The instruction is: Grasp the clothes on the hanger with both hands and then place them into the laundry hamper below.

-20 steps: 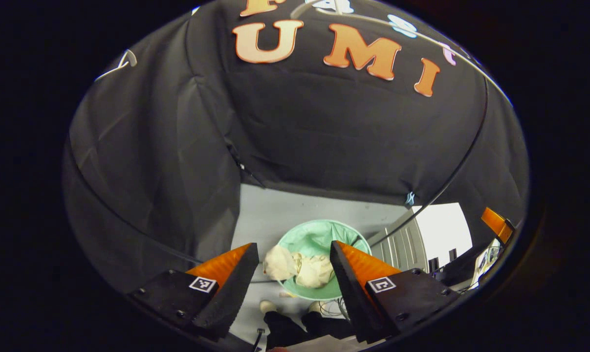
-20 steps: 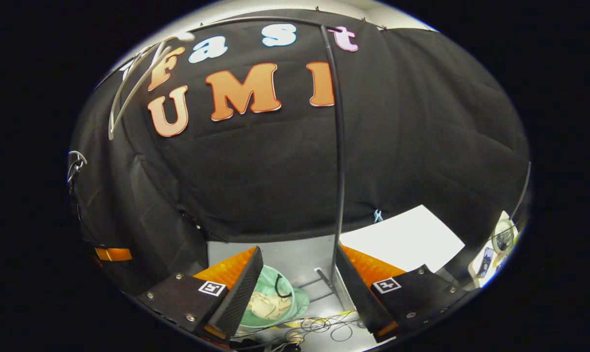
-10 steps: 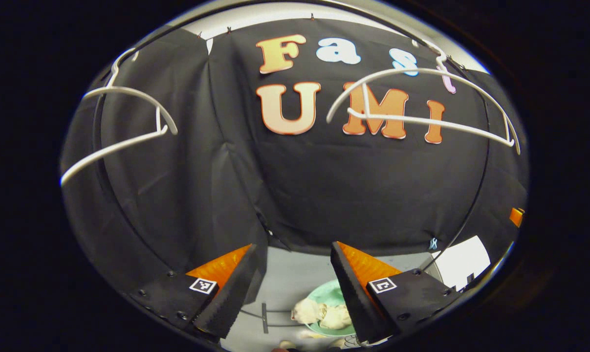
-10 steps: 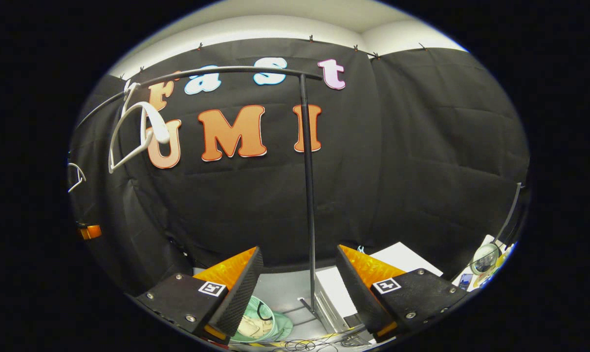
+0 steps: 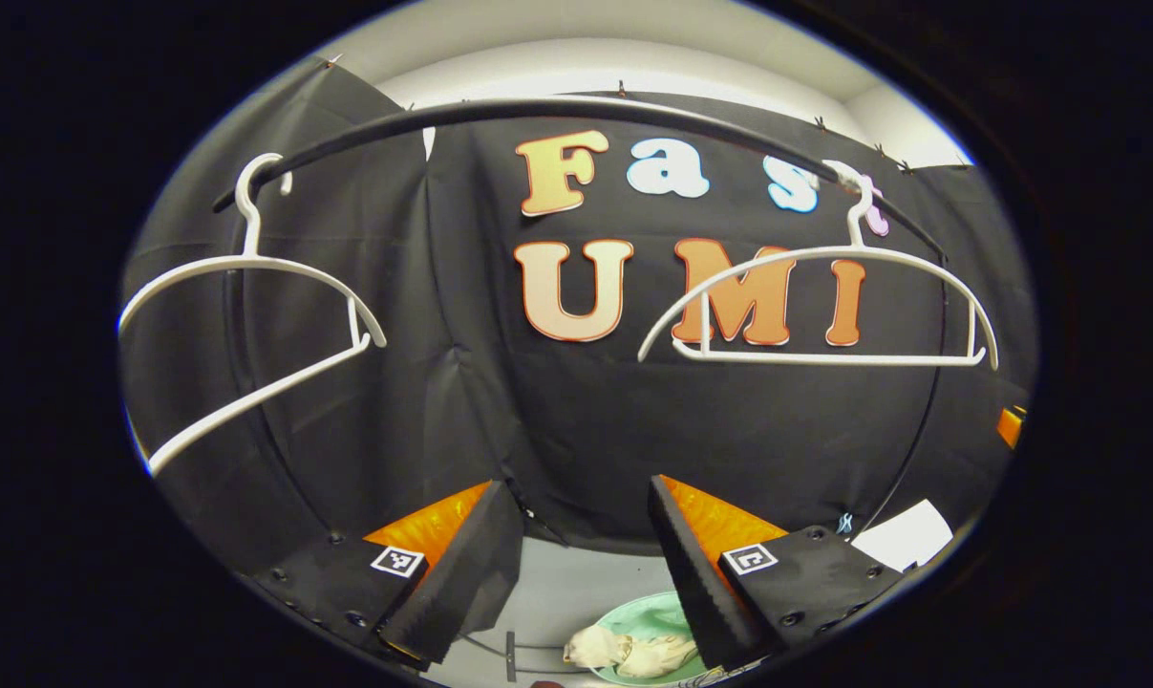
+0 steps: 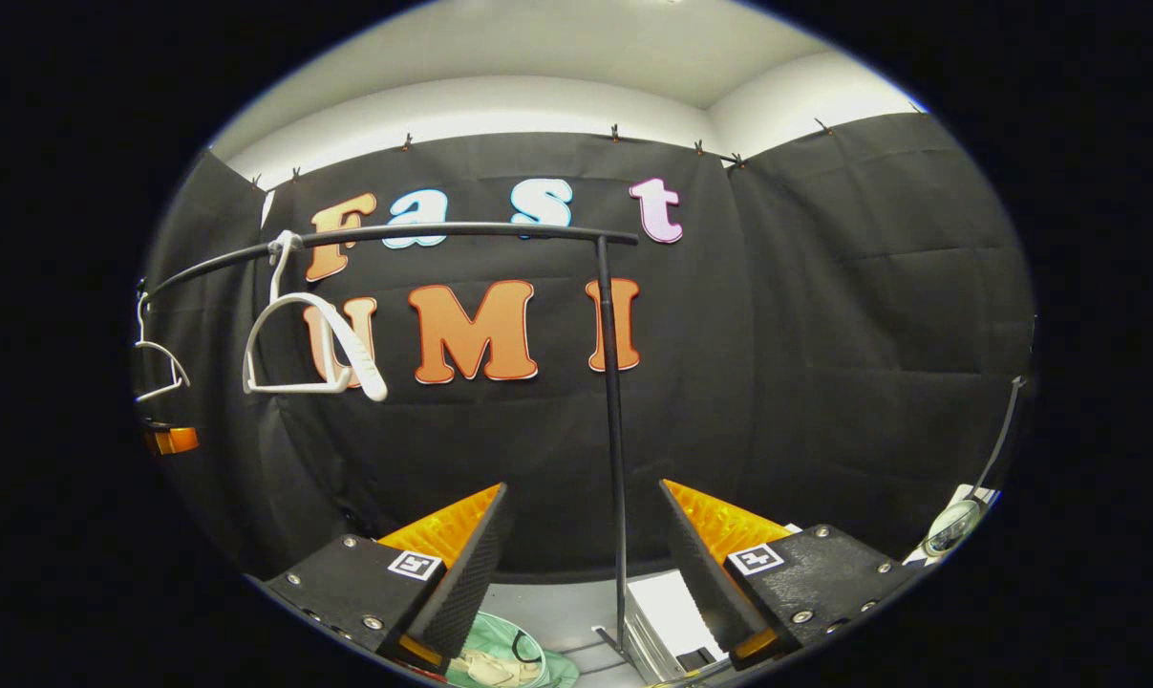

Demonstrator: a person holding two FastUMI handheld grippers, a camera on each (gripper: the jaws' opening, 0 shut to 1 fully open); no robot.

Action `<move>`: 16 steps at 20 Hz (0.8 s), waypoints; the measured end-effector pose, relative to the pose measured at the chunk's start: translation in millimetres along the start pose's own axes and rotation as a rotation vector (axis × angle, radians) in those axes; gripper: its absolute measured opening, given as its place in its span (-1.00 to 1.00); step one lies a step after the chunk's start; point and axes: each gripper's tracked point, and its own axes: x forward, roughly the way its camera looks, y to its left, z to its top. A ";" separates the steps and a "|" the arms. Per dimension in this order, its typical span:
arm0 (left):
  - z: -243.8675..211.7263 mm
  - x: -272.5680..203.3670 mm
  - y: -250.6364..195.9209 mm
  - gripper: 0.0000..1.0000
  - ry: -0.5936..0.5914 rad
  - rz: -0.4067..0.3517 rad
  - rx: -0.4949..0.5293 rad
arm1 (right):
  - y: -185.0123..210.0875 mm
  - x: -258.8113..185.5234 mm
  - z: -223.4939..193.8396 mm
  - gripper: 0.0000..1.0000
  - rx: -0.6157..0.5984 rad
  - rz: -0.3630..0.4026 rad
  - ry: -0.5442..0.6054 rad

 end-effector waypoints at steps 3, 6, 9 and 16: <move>5.5 -3.8 2.6 1.00 -0.026 0.020 0.019 | -3.0 -4.2 5.5 0.87 0.002 -0.004 -0.011; 5.4 -4.2 3.1 0.95 -0.029 0.027 -0.006 | -6.1 -10.7 3.3 1.00 0.000 -0.007 -0.012; 10.0 -10.7 7.1 1.00 -0.041 0.042 -0.007 | -6.7 -10.0 2.0 1.00 0.005 0.001 -0.010; 23.8 -33.2 16.7 0.90 -0.081 0.075 -0.005 | -3.3 -13.7 -8.7 1.00 0.030 0.019 0.008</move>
